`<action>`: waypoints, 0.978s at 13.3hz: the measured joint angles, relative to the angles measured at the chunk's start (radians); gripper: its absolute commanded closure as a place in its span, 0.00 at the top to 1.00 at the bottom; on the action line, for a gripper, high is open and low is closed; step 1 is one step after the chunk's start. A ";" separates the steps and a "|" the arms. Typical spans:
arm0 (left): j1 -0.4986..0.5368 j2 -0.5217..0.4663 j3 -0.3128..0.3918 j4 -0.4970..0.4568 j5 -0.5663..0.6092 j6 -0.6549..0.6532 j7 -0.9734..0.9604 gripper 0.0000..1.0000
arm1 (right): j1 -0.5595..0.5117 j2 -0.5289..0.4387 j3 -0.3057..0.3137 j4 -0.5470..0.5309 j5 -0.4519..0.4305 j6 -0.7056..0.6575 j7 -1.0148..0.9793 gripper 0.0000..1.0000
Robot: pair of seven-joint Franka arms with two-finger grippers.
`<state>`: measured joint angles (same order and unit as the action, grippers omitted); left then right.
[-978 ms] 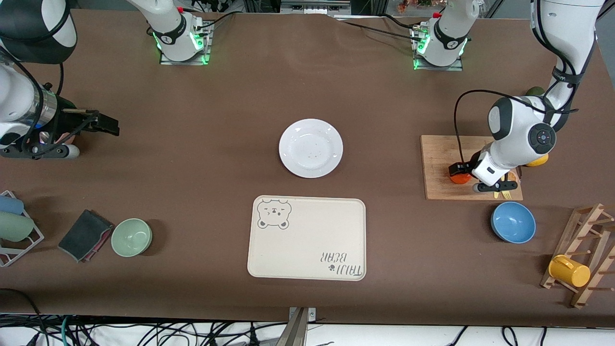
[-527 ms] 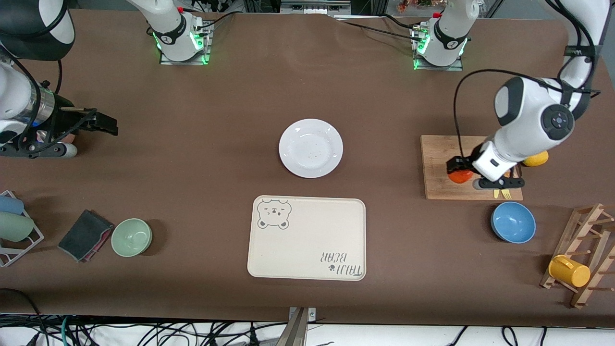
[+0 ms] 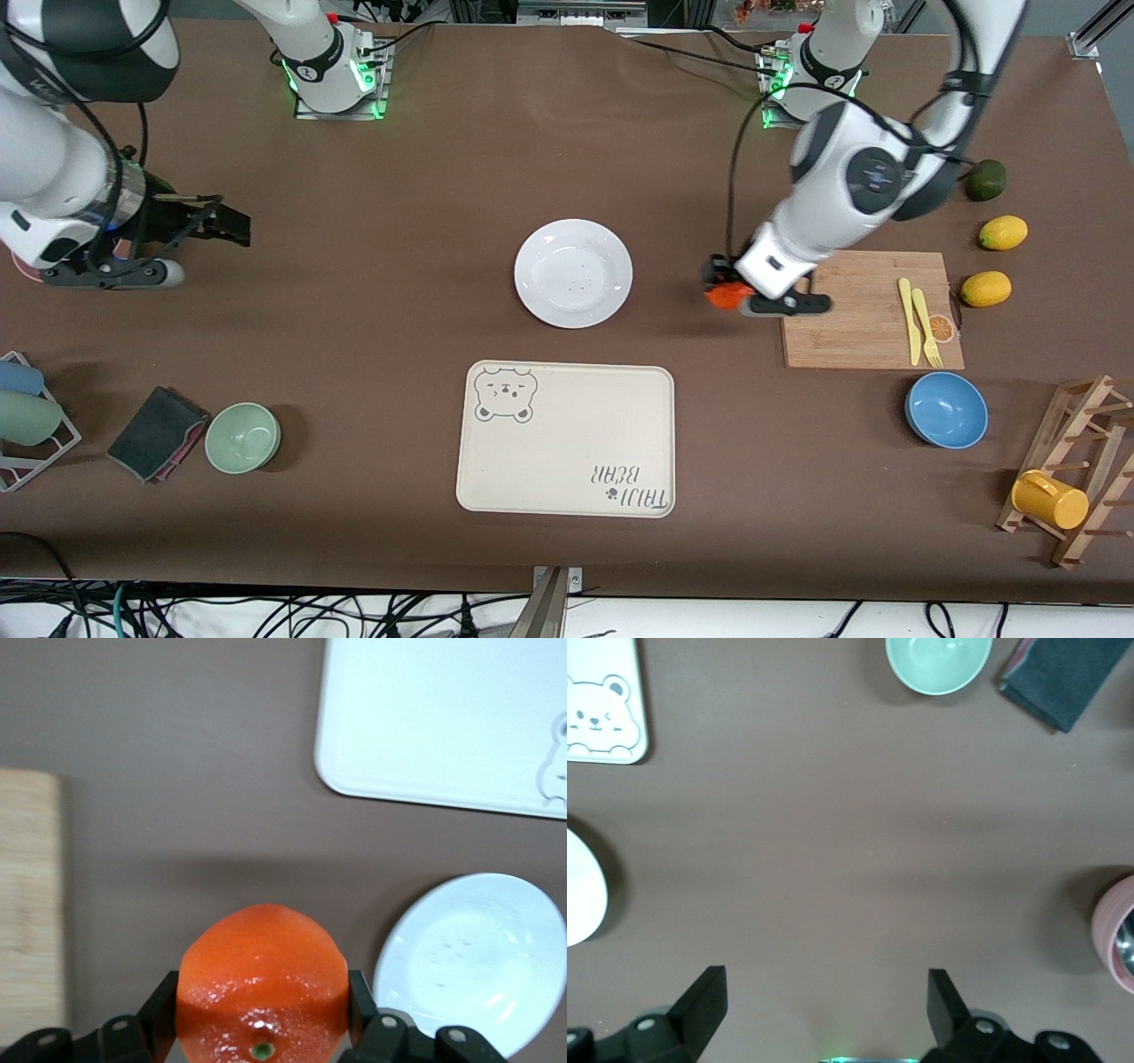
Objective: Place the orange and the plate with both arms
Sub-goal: 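Carry the orange with the left gripper onto the white plate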
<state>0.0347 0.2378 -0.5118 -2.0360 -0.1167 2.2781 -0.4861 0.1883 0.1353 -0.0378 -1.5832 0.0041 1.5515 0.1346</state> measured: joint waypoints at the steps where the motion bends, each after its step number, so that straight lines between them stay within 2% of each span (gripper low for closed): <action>1: -0.059 0.018 -0.002 0.002 0.000 0.032 -0.074 0.10 | 0.001 0.000 0.014 0.000 0.000 0.000 0.015 1.00; 3: -0.168 0.069 -0.001 0.002 0.000 0.107 -0.202 0.10 | 0.001 0.000 0.025 0.000 0.000 -0.002 0.023 1.00; 6: -0.255 0.160 0.002 0.019 0.008 0.193 -0.281 0.14 | 0.001 0.000 0.044 0.000 0.001 -0.007 0.024 1.00; 8: -0.294 0.229 0.016 0.059 0.100 0.206 -0.364 0.15 | 0.002 0.000 0.074 0.000 0.001 -0.008 0.027 1.00; 11: -0.343 0.341 0.024 0.145 0.326 0.210 -0.591 0.15 | 0.005 0.001 0.096 0.000 0.001 -0.009 0.032 1.00; 13: -0.352 0.398 0.026 0.196 0.387 0.211 -0.650 0.15 | 0.006 0.003 0.099 -0.001 0.001 -0.010 0.032 1.00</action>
<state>-0.3177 0.6356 -0.4857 -1.8397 0.2703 2.4888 -1.1358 0.1942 0.1378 0.0608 -1.5839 0.0055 1.5418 0.1661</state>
